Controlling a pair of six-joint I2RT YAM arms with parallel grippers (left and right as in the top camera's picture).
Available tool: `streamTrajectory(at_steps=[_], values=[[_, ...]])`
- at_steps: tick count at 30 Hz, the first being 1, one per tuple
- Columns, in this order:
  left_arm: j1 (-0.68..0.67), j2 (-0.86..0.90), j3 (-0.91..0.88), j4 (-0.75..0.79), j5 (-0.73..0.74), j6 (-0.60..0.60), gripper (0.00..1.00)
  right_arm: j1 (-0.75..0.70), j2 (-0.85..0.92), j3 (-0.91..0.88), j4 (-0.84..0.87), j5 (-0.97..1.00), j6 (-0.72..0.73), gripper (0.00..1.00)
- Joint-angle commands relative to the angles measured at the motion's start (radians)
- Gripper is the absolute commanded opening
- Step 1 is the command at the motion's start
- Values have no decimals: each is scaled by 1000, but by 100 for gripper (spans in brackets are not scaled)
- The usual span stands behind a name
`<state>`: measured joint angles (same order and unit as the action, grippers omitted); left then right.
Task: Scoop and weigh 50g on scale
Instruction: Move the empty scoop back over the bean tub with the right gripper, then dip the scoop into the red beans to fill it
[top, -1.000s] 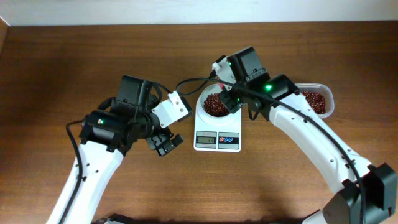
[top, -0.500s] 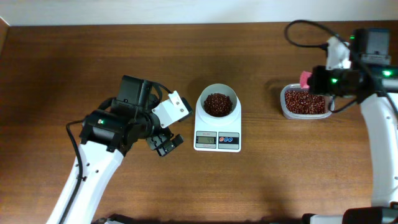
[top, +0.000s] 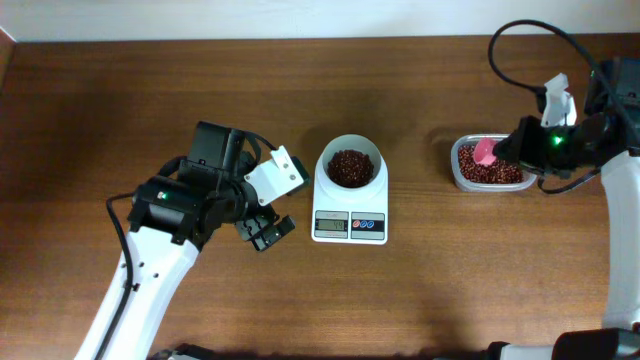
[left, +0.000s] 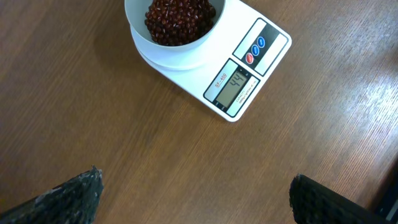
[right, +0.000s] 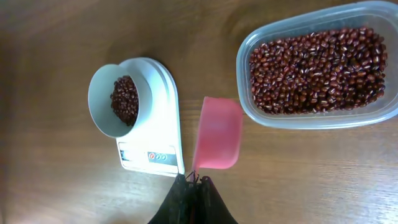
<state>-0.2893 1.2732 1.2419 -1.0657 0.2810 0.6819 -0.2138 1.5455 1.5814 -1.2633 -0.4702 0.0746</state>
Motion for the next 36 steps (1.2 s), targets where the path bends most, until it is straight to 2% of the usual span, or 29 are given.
streamTrajectory(at_steps=[1,8,12,15,18,23,29,33,36], values=[[4,-10,15,2,11,16,99,-12,-7,10,-10,13,-45,4],[4,-10,15,1,11,16,99,-103,-6,-9,66,32,-40,4],[4,-10,15,2,11,16,99,-108,-5,-48,101,29,-39,4],[4,-10,15,2,11,16,99,-108,-5,-90,153,24,15,4],[4,-10,15,1,11,16,99,-108,-2,-106,159,-35,19,4],[4,-10,15,2,11,16,99,-133,-2,-106,137,-2,-72,4],[4,-10,15,1,11,16,99,-211,-2,-106,138,33,-71,4],[4,-10,15,1,11,16,99,-201,-1,-108,138,15,-71,4],[4,-10,15,2,11,16,99,-172,6,-119,150,14,-194,4]])
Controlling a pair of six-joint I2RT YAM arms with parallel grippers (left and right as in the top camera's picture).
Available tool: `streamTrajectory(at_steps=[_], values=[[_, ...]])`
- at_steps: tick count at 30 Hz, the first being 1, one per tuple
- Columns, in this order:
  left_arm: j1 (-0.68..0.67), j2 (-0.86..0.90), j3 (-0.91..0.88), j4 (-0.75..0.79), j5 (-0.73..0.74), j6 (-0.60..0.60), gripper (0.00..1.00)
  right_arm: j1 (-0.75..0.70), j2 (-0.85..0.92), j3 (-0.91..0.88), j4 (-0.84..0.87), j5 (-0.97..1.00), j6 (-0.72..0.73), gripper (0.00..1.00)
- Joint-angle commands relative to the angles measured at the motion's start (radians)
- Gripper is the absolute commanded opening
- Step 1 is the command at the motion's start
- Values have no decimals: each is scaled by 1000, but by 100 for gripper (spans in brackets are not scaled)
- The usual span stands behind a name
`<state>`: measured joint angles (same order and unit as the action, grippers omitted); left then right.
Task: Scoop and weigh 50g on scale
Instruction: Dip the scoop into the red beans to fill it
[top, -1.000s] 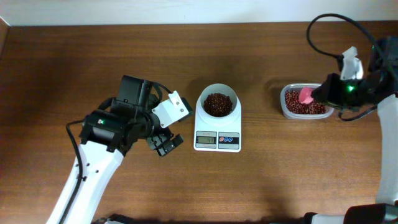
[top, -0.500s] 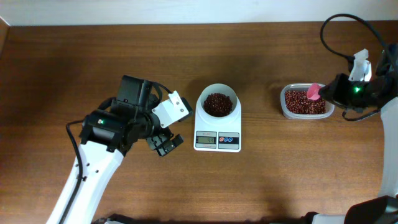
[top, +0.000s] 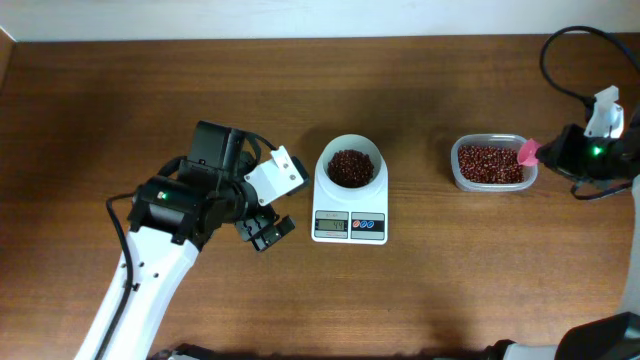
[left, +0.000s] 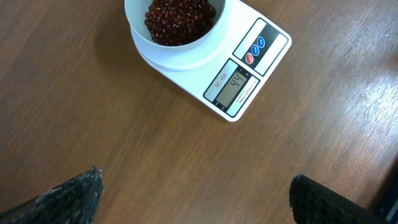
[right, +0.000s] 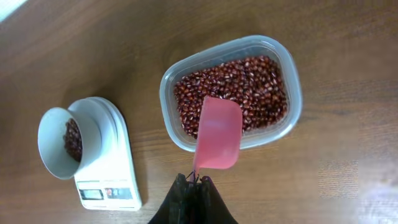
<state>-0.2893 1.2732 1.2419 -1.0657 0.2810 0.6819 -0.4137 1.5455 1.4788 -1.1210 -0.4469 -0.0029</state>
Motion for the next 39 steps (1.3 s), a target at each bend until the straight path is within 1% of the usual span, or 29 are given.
streamTrajectory(at_steps=[1,6,8,10,11,15,24,31,37,39], values=[[4,-10,15,1,11,16,99,31,11,-20,8,-9,-143,4],[4,-10,15,2,11,16,99,35,85,-33,13,0,-285,4],[4,-10,15,2,11,16,99,35,125,-34,19,71,-325,4],[4,-10,15,1,11,16,99,35,153,-34,39,162,-327,4],[4,-10,15,2,11,16,99,35,163,-34,53,171,-327,4],[4,-10,15,2,11,16,99,35,182,-35,94,172,-335,4],[4,-10,15,2,11,16,99,35,288,-63,81,160,-329,4],[4,-10,15,2,11,16,99,33,292,-90,66,31,-330,4],[4,-10,15,2,11,16,99,33,293,-122,63,18,-300,4],[4,-10,15,2,11,16,99,33,293,-123,63,-45,-300,4]])
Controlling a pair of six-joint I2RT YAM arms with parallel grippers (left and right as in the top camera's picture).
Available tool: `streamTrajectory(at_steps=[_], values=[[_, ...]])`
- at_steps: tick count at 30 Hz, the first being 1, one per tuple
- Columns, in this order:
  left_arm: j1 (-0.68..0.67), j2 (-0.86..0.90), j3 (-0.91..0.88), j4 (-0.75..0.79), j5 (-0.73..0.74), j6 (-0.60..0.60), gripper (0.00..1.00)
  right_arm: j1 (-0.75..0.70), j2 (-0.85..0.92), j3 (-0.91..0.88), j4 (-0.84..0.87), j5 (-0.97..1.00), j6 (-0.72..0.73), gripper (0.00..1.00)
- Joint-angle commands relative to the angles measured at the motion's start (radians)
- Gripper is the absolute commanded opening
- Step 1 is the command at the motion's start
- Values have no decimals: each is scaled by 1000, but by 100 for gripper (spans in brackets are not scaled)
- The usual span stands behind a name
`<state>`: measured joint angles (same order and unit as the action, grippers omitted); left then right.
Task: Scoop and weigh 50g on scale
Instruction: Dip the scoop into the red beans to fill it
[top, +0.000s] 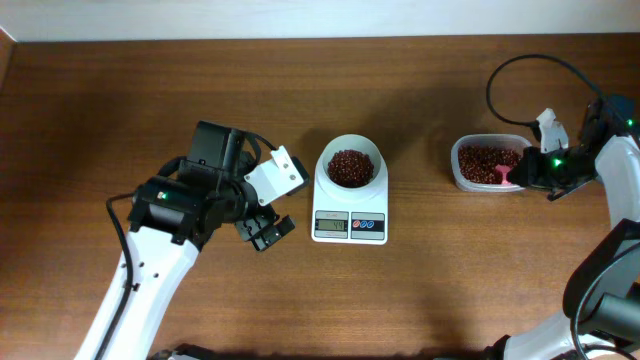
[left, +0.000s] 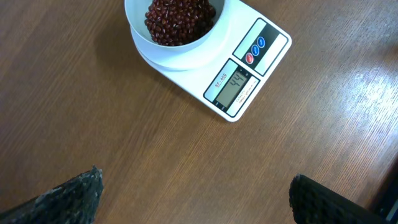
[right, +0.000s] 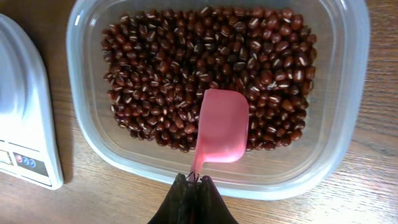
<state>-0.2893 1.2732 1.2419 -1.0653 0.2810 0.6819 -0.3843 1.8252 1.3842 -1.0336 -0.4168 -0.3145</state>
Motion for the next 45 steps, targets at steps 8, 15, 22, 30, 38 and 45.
streamTrajectory(at_steps=[8,15,22,30,38,45], values=[[4,-10,15,1,11,16,99,-15,13,-29,-25,-215,61,4],[4,-10,15,1,11,16,99,-87,14,-66,-24,-322,61,4],[4,-10,15,1,11,16,99,-178,14,-72,-20,-428,61,4],[4,-10,15,1,11,16,99,-260,14,-72,-12,-522,113,4],[4,-10,15,1,11,16,99,-286,14,-72,-14,-699,113,4],[4,-10,15,1,11,16,99,-283,14,-72,-24,-840,113,4]])
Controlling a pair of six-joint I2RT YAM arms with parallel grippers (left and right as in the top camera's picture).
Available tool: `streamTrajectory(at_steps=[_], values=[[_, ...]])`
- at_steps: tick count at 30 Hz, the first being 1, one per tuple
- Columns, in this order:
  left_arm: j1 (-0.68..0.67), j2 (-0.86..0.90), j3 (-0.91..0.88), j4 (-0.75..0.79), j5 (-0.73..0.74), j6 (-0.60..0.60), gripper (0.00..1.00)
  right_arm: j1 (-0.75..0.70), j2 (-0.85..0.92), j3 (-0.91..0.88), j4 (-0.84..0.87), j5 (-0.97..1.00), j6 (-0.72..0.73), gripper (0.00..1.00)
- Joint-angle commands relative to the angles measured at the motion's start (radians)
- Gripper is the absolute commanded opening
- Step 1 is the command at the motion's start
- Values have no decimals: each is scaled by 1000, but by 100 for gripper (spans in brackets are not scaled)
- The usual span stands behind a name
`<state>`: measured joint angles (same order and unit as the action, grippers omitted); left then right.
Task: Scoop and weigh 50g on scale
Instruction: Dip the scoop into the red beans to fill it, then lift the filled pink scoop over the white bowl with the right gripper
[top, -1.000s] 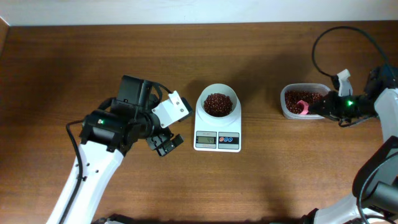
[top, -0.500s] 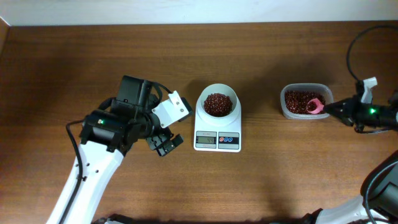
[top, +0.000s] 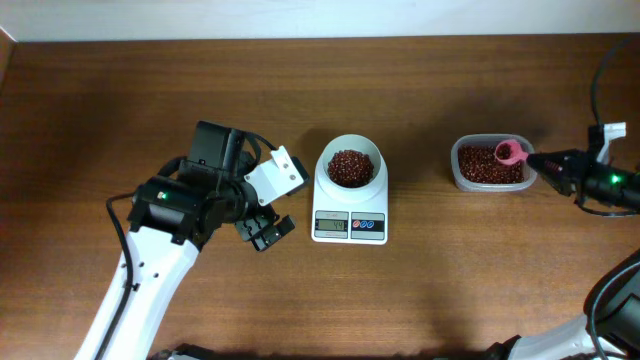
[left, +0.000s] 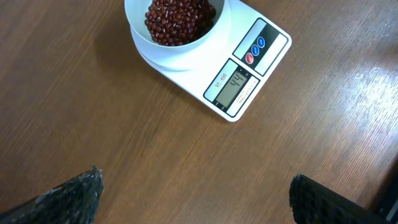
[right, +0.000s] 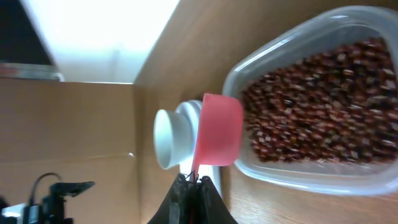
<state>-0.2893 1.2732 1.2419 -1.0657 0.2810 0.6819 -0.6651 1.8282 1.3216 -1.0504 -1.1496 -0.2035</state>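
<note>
A white scale carries a white bowl of red beans; its display reads 44. To the right stands a clear tub of red beans. My right gripper is shut on the handle of a pink scoop, whose cup hangs over the tub's far right part. In the right wrist view the scoop is seen from outside, so its contents are hidden. My left gripper stands open left of the scale, fingertips wide apart over bare wood.
Brown wooden table all round. The right arm's cable loops at the far right edge. The left arm reaches in from the lower left.
The scoop was down among the beans near the tub's front; now it is lifted above the tub's far right and the right wrist is turned level. Left arm and scale reading unchanged.
My right gripper held the empty pink scoop over the tub's left side, then at the tub's right end. Then the scoop lay in the beans, and now it is raised over the tub. The scale showed 44 throughout; the left gripper stayed open and still.
</note>
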Motion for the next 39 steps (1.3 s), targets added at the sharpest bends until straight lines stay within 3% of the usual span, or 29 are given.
streamTrajectory(at_steps=[1,7,18,28,34,39], values=[[4,-10,15,2,11,16,99,-2,11,-10,-9,-127,2,4],[4,-10,15,2,11,16,99,26,11,-10,-11,-186,2,4],[4,-10,15,2,11,16,99,311,11,-10,-7,-185,15,4],[4,-10,15,2,11,16,99,517,11,-10,201,-185,243,4],[4,-10,15,2,11,16,99,587,11,-10,264,-171,272,4],[4,-10,15,1,11,16,99,657,11,-10,278,158,263,4]])
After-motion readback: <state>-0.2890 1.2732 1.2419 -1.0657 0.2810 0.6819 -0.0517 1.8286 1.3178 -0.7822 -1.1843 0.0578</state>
